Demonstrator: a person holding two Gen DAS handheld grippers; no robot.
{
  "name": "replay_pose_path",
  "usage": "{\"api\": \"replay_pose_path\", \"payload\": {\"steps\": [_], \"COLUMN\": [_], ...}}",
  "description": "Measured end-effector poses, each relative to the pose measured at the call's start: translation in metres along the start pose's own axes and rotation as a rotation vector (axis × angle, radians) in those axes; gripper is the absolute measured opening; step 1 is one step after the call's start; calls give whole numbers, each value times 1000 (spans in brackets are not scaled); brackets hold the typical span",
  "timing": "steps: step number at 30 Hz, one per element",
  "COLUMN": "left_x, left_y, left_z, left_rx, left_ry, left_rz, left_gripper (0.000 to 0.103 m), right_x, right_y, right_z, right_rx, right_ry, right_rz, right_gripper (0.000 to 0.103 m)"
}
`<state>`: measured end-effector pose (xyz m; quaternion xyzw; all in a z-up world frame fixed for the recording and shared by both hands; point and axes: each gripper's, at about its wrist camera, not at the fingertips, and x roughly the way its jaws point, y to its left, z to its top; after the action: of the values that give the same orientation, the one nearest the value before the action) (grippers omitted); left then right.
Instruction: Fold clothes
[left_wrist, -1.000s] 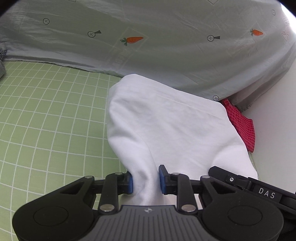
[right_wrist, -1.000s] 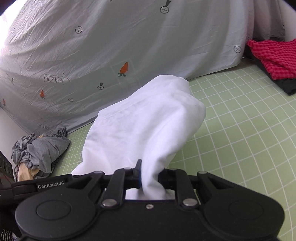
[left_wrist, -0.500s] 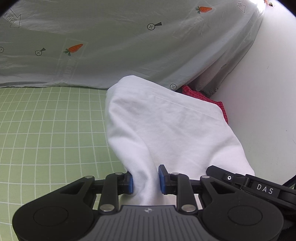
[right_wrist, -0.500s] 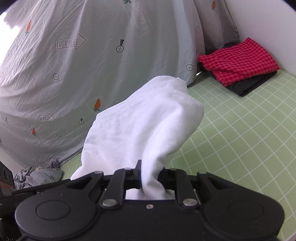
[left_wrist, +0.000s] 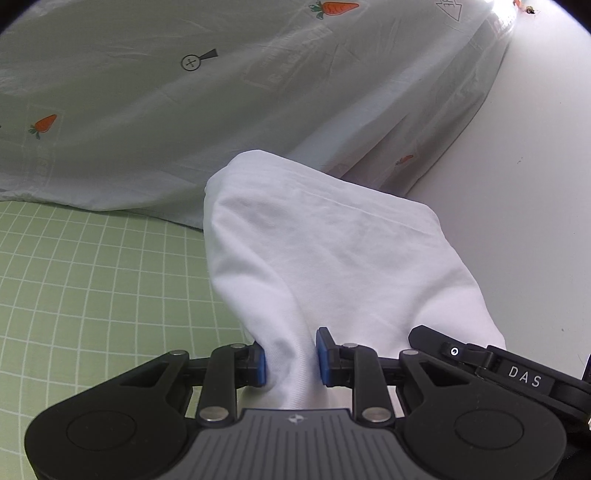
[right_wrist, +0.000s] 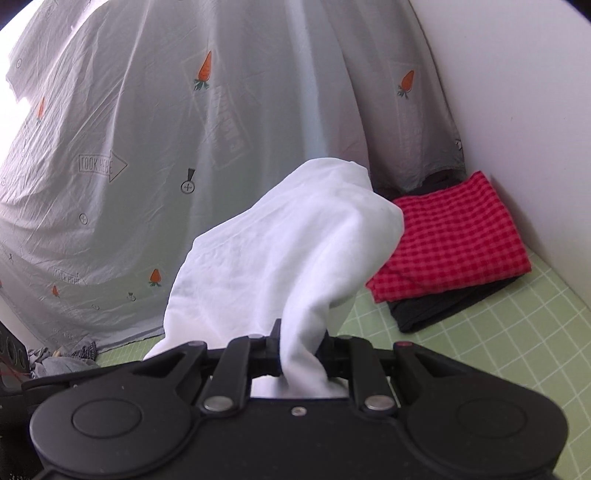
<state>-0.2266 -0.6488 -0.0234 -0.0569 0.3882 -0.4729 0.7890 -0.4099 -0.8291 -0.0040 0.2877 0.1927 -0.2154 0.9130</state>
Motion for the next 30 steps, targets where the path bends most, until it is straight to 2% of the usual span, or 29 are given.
{"api": "replay_pose_path", "payload": {"steps": [9,11,13,15,17,18,19,21,22,23,24,27,30], "left_x": [133,171,207,244,275,284,287,284,282,279,277,268,247], "left_y": [-65,-70,-72,-67,-55,-49,-43,-34,-30,-27,-26,-26,-38], "left_z": [73,85,90,86,78,72,66,59,56,53,52,48,31], "left_rx": [39,47,83,121,107,103,110,107,101,96,94,108,152], "left_ry": [-48,-43,-29,27,103,129,137,128,125,125,126,134,151], "left_rz": [-117,-111,-65,12,97,124,125,128,136,144,144,157,180], "left_gripper": [27,28,34,39,37,39,41,58,62,68,68,70,72], "right_x": [49,72,101,139,184,200,205,201,197,194,191,177,162], "right_y": [-96,-119,-140,-160,-178,-183,-186,-187,-184,-180,-176,-167,-164], "right_z": [108,125,133,130,118,110,102,90,85,80,74,49,29], "right_rx": [10,24,35,23,-21,-42,-54,-57,-67,-82,-109,-167,-145], "right_ry": [-112,-133,-144,-124,-32,10,15,-20,-16,-10,2,36,83], "right_rz": [-44,-66,-110,-191,-312,-371,-406,-411,-418,-428,-443,-451,-450], "right_gripper": [16,16,19,29,33,39,44,52,57,67,74,78,83]}}
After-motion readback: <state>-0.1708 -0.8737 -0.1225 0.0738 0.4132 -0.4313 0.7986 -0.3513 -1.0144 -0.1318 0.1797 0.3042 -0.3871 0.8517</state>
